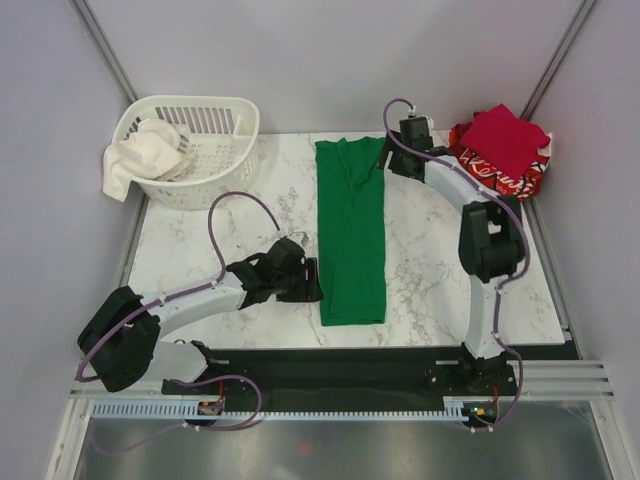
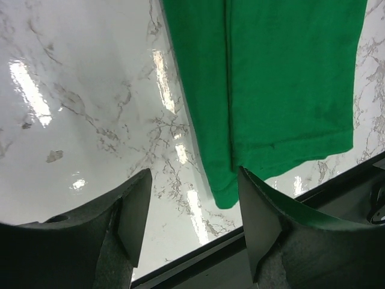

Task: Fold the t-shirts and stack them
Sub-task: Fold the tshirt

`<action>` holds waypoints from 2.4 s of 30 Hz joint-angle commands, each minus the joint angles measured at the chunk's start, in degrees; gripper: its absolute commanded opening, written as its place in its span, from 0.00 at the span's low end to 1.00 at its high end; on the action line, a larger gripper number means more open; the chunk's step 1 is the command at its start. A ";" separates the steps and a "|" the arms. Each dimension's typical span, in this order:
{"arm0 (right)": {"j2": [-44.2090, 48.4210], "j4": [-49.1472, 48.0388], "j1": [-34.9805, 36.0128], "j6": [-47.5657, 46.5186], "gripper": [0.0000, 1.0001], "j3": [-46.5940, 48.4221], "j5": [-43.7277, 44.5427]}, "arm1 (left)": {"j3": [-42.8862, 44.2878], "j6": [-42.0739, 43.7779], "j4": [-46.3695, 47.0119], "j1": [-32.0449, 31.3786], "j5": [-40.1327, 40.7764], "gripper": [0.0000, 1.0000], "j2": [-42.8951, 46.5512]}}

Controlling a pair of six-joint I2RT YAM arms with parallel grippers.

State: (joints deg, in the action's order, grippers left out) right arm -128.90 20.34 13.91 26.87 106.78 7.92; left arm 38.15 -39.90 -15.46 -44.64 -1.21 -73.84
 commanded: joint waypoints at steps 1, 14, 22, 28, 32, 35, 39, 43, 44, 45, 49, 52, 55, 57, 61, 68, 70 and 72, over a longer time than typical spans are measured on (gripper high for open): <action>17.78 -0.91 0.94 -0.69 0.85 -12.70 0.70 | 2.89 -5.27 1.75 -2.38 3.15 0.66 -3.05; 42.15 3.74 21.14 1.43 0.61 -47.10 -6.10 | 6.50 -8.35 1.66 -7.30 6.05 0.36 -12.20; 46.45 9.63 28.71 3.54 0.57 -53.25 -0.19 | 4.74 -11.68 1.58 -10.99 6.22 0.51 -11.24; 51.02 9.46 33.01 7.22 0.55 -58.17 0.25 | 3.33 -13.88 1.58 -13.27 7.63 0.53 -9.22; 49.99 8.75 34.69 8.20 0.53 -59.93 0.43 | 2.81 -15.03 1.58 -14.94 9.03 0.52 -8.16; 48.75 7.97 35.92 8.55 0.52 -60.90 1.39 | 2.89 -15.12 1.49 -15.39 9.39 0.51 -9.30; 46.73 6.29 36.45 8.81 0.47 -61.78 1.83 | 3.16 -15.30 1.58 -15.91 9.56 0.42 -11.49; 44.53 5.77 37.15 8.81 0.45 -62.22 2.53 | 3.24 -15.12 1.58 -16.27 10.09 0.33 -12.73; 44.00 5.50 37.33 8.81 0.44 -62.31 2.62 | 3.25 -15.12 1.49 -16.27 10.18 0.29 -12.82; 43.74 5.33 37.59 8.90 0.42 -62.48 2.88 | 3.33 -14.95 1.58 -16.35 10.35 0.27 -13.08; 42.42 5.41 38.38 9.16 0.32 -62.49 4.03 | 3.51 -14.86 1.66 -16.53 10.70 0.18 -13.61; 42.59 5.50 38.47 9.16 0.23 -62.75 4.90 | 3.68 -14.86 1.66 -16.62 11.06 0.08 -14.05; 43.38 6.11 38.56 9.16 0.17 -62.57 5.61 | 3.68 -14.94 1.66 -16.70 11.32 0.02 -14.31; 43.91 7.08 38.56 9.07 0.13 -62.22 6.22 | 3.60 -15.03 1.66 -16.79 11.76 0.02 -14.22; 45.49 9.45 38.47 8.90 0.13 -61.43 8.07 | 3.42 -15.12 1.66 -16.97 12.02 0.02 -14.14; 49.44 12.88 38.47 8.90 0.18 -61.52 10.00 | 3.25 -15.47 1.66 -17.23 12.64 0.02 -14.05; 50.85 13.06 38.47 8.90 0.17 -61.78 10.53 | 3.25 -15.56 1.66 -17.23 12.81 0.02 -14.05; 51.64 13.76 38.47 8.90 0.17 -61.87 10.97 | 3.16 -15.65 1.58 -17.23 12.90 0.02 -13.87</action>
State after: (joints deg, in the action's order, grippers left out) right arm -79.59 31.55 52.34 35.79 44.49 16.03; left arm 41.32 -53.65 -13.02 -61.52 8.58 -86.63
